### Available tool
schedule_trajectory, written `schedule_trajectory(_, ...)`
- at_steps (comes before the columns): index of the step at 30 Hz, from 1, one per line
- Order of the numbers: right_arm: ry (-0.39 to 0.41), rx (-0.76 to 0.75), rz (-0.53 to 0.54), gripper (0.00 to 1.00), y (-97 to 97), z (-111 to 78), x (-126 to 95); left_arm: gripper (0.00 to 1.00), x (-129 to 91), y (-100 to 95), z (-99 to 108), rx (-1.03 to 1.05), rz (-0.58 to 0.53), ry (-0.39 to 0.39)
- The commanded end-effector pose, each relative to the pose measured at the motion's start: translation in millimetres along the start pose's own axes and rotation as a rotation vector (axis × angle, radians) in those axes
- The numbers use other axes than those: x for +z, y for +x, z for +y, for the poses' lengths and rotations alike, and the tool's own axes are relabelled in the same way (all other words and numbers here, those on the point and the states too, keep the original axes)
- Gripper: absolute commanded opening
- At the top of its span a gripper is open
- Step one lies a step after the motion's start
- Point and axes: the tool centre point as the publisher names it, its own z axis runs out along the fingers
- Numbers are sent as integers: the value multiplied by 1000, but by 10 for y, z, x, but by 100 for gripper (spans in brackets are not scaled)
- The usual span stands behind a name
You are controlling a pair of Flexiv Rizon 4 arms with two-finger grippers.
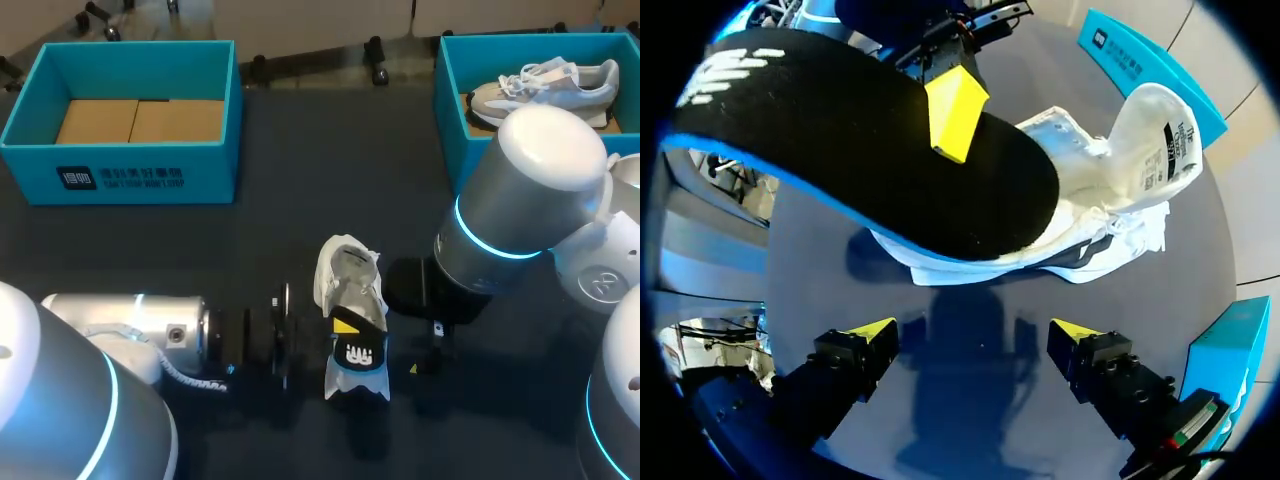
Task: Take the shoe out of the shoebox, open the shoe tongue, remove and reinsert the insole, then place the shoe into the shoebox
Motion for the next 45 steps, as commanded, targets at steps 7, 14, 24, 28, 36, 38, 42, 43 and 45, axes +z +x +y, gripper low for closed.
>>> schedule_trajectory(7,-3,-1,-2,100,12,-16,2,0,99,-63,117,26,-14,-40)
schedule_trajectory(14,-3,-1,-2,100,12,-16,2,0,142,-96,200,27,-3,-72)
schedule_trajectory(24,-3,-1,-2,100,12,-16,2,0,180,-143,301,24,9,-119)
schedule_trajectory(28,-3,-1,-2,100,12,-16,2,0,161,-145,314,20,15,-124)
schedule_trajectory(36,-3,-1,-2,100,12,-16,2,0,119,-103,268,6,46,-113)
schedule_trajectory(38,-3,-1,-2,100,12,-16,2,0,110,-88,246,6,53,-109)
schedule_trajectory(42,-3,-1,-2,100,12,-16,2,0,95,-73,208,1,60,-95)
schedule_trajectory(43,-3,-1,-2,100,12,-16,2,0,91,-72,201,0,61,-93)
schedule_trajectory(45,-3,-1,-2,100,12,-16,2,0,84,-68,187,-5,66,-88)
